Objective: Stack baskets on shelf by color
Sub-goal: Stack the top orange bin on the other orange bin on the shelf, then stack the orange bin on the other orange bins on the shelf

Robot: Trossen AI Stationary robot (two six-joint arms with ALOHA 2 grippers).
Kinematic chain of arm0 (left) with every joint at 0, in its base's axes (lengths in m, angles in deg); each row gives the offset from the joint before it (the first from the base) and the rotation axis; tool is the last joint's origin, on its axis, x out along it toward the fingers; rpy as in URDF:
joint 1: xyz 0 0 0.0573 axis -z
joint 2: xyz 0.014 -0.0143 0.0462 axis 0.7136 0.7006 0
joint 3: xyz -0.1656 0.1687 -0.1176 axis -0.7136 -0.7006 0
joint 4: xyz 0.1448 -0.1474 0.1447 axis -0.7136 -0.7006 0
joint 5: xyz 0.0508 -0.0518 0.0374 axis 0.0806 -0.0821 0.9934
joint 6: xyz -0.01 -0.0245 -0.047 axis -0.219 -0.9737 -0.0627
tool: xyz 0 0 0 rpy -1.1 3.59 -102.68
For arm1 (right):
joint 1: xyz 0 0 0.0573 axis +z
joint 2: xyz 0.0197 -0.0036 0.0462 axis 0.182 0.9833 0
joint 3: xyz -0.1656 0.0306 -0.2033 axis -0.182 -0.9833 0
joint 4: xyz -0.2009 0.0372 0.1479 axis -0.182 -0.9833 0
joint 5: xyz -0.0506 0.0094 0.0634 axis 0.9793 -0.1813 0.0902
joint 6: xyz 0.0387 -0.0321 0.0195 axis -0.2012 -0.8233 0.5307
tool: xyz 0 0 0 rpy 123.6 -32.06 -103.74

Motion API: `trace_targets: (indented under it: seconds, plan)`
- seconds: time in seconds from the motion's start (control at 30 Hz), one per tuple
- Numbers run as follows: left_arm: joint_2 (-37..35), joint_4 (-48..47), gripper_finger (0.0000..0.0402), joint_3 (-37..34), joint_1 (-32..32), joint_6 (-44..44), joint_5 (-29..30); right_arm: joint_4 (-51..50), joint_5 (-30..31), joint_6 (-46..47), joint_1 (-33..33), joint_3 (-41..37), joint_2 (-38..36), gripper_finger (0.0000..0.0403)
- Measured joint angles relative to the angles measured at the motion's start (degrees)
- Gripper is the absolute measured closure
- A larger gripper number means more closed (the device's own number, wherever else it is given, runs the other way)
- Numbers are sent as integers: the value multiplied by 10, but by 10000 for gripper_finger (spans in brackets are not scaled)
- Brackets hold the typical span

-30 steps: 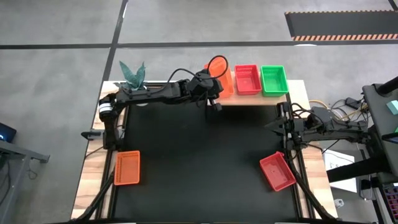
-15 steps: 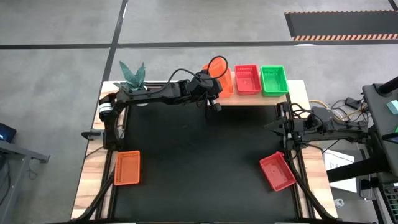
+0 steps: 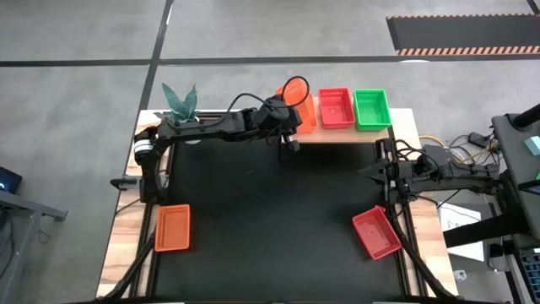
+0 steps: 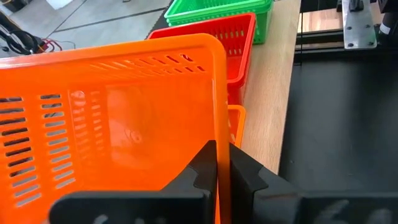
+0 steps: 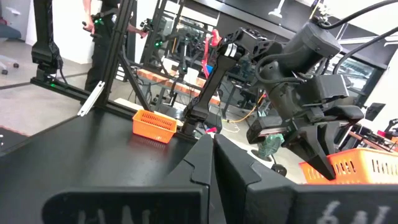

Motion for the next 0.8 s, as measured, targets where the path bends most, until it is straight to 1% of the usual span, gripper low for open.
trace_targets:
  seconds: [0.1,0.3,0.43,0.53,0.63,0.8]
  plan:
    - [0,0,386,0,-2,0,-2,0,0,0,0,0,0,394]
    - [0,0,330,0,-6,-3,-3,0,0,3,0,0,0,394]
    - [-1,0,303,5,-6,-3,-2,0,0,4,0,0,0,394]
    - [-12,0,294,10,-2,-2,-2,0,0,4,0,0,0,394]
    - [-29,3,292,13,3,-1,-6,0,0,5,0,0,0,394]
    - [-42,-1,293,11,31,-4,-58,0,0,-1,0,0,0,394]
